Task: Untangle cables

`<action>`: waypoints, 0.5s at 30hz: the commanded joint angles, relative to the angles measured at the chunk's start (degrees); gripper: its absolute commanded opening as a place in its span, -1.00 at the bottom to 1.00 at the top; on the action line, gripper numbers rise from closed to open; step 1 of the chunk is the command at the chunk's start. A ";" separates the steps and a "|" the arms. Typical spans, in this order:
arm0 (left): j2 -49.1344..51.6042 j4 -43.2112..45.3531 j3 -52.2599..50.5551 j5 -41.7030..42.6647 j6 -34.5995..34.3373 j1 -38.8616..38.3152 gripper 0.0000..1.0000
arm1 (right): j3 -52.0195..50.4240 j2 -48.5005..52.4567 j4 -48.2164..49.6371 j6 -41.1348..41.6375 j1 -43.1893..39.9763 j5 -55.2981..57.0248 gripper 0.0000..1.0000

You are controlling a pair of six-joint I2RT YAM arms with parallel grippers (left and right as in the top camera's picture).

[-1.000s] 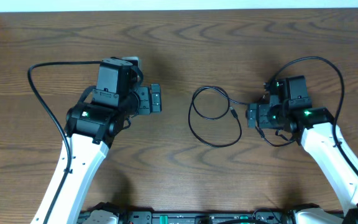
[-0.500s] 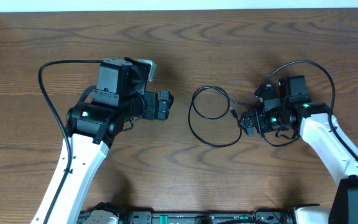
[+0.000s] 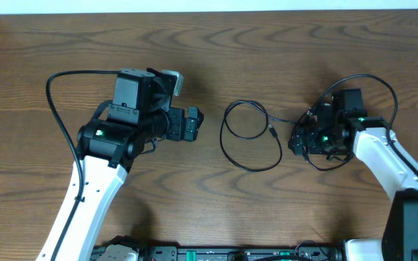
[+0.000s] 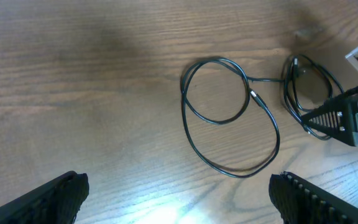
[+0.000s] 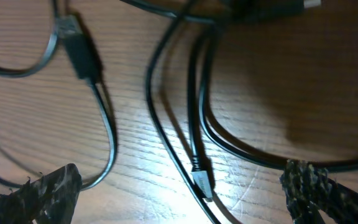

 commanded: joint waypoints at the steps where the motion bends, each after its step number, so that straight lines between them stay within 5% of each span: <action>1: 0.24 -0.57 -0.31 0.44 -1.99 -0.02 0.96 | -0.42 2.62 -0.15 3.63 -0.13 1.55 0.99; 15: 0.24 -1.81 -0.31 -0.68 -1.90 -0.02 0.96 | -0.42 9.35 1.70 -2.62 0.04 -10.01 0.99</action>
